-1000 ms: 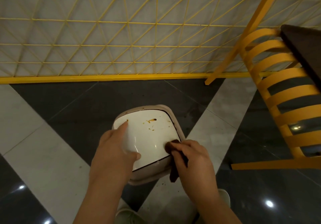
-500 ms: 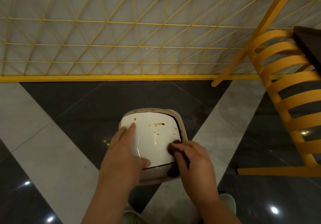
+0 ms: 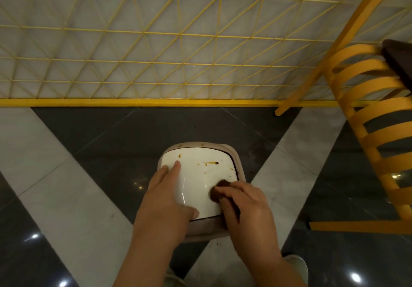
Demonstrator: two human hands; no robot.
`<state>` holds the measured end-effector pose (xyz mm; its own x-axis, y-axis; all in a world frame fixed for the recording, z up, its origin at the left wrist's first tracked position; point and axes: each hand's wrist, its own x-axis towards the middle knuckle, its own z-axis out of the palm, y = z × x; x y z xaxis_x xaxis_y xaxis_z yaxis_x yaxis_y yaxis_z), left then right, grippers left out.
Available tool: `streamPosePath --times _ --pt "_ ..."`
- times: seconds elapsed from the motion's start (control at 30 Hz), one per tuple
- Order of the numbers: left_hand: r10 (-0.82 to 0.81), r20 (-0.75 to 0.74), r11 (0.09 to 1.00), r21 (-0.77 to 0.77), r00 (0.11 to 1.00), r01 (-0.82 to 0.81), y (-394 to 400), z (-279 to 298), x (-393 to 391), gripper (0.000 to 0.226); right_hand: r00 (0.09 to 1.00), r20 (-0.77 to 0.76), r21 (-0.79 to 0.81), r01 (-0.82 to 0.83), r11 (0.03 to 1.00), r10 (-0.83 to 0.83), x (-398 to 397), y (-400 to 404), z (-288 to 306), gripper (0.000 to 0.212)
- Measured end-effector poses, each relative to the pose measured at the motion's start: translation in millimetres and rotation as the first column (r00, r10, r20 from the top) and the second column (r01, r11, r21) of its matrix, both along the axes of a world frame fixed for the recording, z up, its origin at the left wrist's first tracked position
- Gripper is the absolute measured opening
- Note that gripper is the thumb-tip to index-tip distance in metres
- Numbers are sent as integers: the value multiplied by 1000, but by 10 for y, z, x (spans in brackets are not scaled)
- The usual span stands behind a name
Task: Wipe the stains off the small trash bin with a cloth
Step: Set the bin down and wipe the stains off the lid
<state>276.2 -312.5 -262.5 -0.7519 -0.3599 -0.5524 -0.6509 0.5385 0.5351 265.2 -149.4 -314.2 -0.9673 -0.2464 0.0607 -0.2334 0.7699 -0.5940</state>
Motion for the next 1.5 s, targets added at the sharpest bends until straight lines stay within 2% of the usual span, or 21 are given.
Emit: streamPosePath --times 0.17,0.27,0.4,0.47,0.53,0.6,0.67,0.73,0.8,0.93,1.0,1.07,1.2,1.3,1.4,1.5 --pt "-9 -9 1000 -28 1000 8 8 -36 2 100 962 -217 29 -164 986 166 66 -207 124 16" --pt "2 -11 1000 -18 1000 -3 14 -34 -6 103 965 -181 71 -179 981 189 -200 -341 146 24" --pt "16 19 1000 -13 1000 -16 14 -21 -15 107 1000 -20 20 -20 1000 20 -340 -264 68 21" --pt "14 16 1000 -13 1000 -13 13 -15 -14 107 1000 8 22 -10 1000 9 -205 -161 63 21" --pt "11 10 1000 -12 1000 -11 10 -9 -15 107 999 -3 20 -50 999 51 -57 -125 137 19" --pt "4 6 1000 -16 1000 -4 11 -24 -9 103 986 -91 44 -138 989 141 -13 -193 180 15" --pt "-4 -15 1000 -22 1000 4 16 -47 0 97 961 -137 108 -228 968 241 -112 -343 207 24" --pt "-1 -31 1000 -28 1000 1 15 -58 -4 93 953 -120 155 -258 954 277 -285 -480 228 29" --pt "-14 -15 999 -35 1000 14 14 -52 -13 97 967 -114 148 -211 966 229 -471 -527 211 27" --pt "11 9 1000 -8 1000 -11 13 -31 -15 105 1000 -16 47 -16 999 17 -498 -341 163 23" --pt "-1 22 1000 -12 1000 1 8 -30 -19 107 999 16 57 -53 997 52 -308 -224 181 21" --pt "-11 30 1000 -18 999 11 8 -33 -29 105 988 -30 73 -149 986 152 -92 -184 238 20" --pt "-21 7 999 -42 1000 21 19 -61 -21 97 960 -70 92 -265 960 271 -34 -275 252 32" --pt "-10 15 1000 -29 1000 11 15 -74 -24 104 976 -77 77 -198 977 204 -251 -306 207 22" --pt "-3 26 1000 -14 1000 4 11 -46 -23 106 999 37 -4 -27 1000 28 -301 -192 141 22" --pt "-31 40 999 -23 999 32 -15 -20 -15 107 997 66 6 -41 999 41 -96 6 109 21"
